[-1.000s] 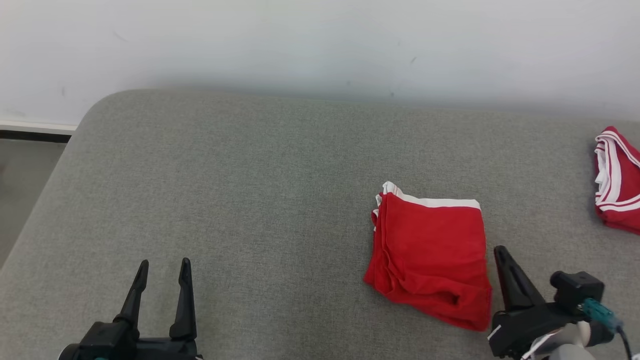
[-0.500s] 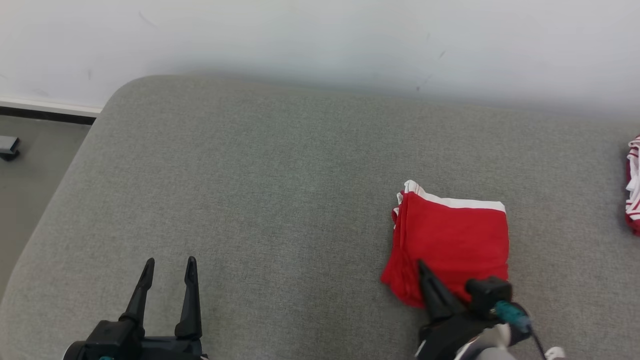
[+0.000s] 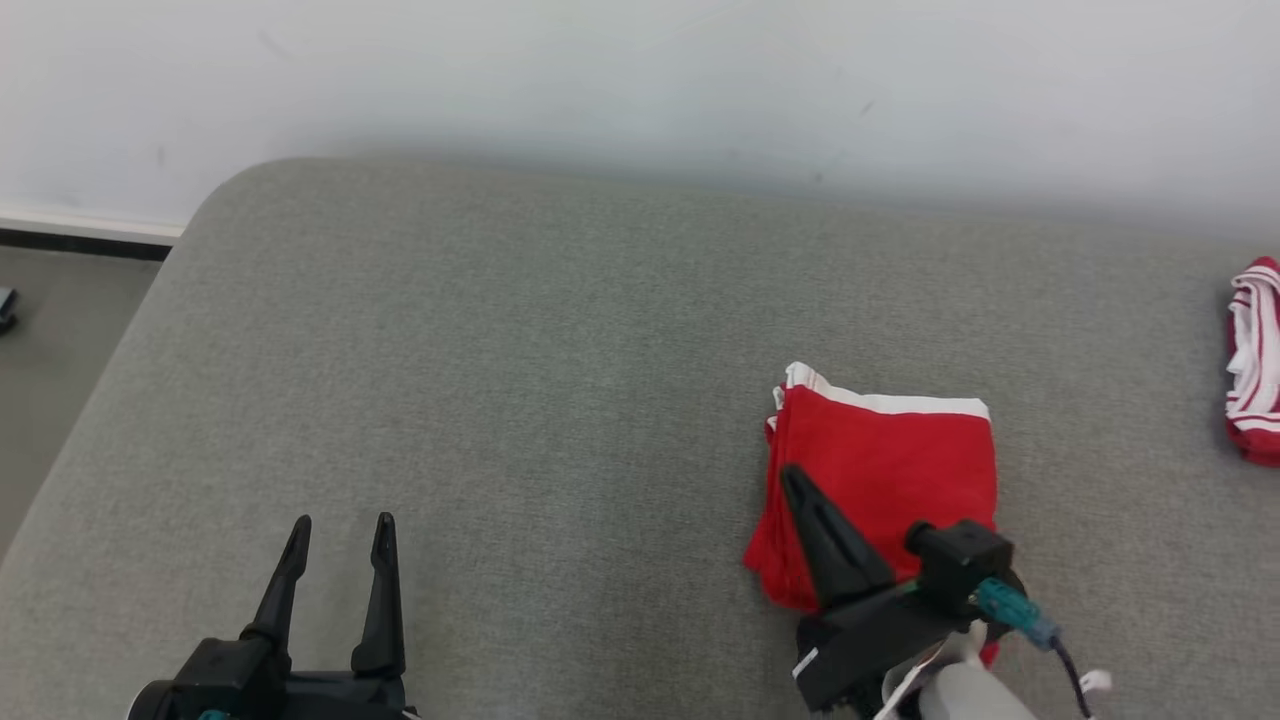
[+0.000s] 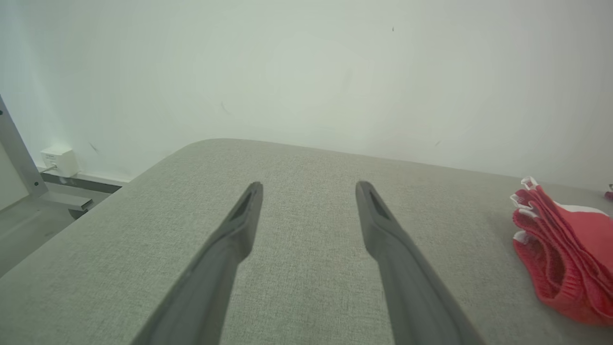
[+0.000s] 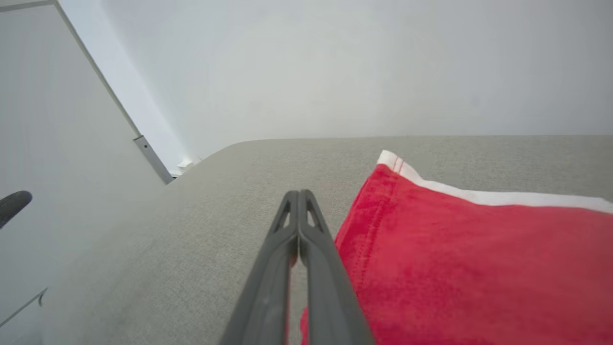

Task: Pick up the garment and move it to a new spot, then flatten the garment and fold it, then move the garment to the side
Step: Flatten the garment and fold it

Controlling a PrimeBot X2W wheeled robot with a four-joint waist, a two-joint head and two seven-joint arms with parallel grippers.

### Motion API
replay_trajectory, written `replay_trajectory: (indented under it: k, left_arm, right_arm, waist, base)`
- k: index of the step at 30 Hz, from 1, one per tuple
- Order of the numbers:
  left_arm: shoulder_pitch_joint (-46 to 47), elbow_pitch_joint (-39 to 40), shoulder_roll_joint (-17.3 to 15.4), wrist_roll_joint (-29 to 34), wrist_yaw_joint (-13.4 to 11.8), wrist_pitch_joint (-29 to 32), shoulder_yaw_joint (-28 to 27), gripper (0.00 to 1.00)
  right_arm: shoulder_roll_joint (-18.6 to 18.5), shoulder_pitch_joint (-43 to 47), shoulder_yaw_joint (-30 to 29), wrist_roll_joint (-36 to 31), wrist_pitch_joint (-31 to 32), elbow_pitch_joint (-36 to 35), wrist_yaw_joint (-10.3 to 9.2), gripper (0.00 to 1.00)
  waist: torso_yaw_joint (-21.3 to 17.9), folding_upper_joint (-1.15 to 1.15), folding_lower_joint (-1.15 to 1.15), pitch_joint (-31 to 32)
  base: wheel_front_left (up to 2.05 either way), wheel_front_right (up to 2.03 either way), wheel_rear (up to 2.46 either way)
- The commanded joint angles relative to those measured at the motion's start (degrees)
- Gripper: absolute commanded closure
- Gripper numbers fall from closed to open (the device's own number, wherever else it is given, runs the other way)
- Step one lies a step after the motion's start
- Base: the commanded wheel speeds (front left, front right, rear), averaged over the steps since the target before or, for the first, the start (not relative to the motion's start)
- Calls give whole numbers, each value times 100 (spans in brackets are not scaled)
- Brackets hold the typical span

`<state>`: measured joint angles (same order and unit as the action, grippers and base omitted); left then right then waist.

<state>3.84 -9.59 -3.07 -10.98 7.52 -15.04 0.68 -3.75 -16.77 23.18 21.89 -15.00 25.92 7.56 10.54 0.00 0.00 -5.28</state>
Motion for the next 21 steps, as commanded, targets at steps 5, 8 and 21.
replay_trajectory:
  k: [5, 8, 21]
  left_arm:
    - [-6, 24, -17, 31, -8, -17, -25, 0]
    - [-32, 38, -32, 60, -8, -17, -35, 0]
    - [-266, 20, -71, 130, -8, -17, -154, 0]
  right_arm:
    - [-247, 160, -268, -118, -12, -597, -18, 100]
    - [-369, 274, -532, -184, -11, -860, -18, 100]
    - [-471, 1303, -1810, -466, -11, -1642, -18, 60]
  waist:
    - [-332, 0, 0, 111]
    - [-494, 0, 0, 162]
    - [-1030, 0, 0, 403]
  base:
    - [0, 0, 0]
    - [0, 0, 0]
    - [0, 0, 0]
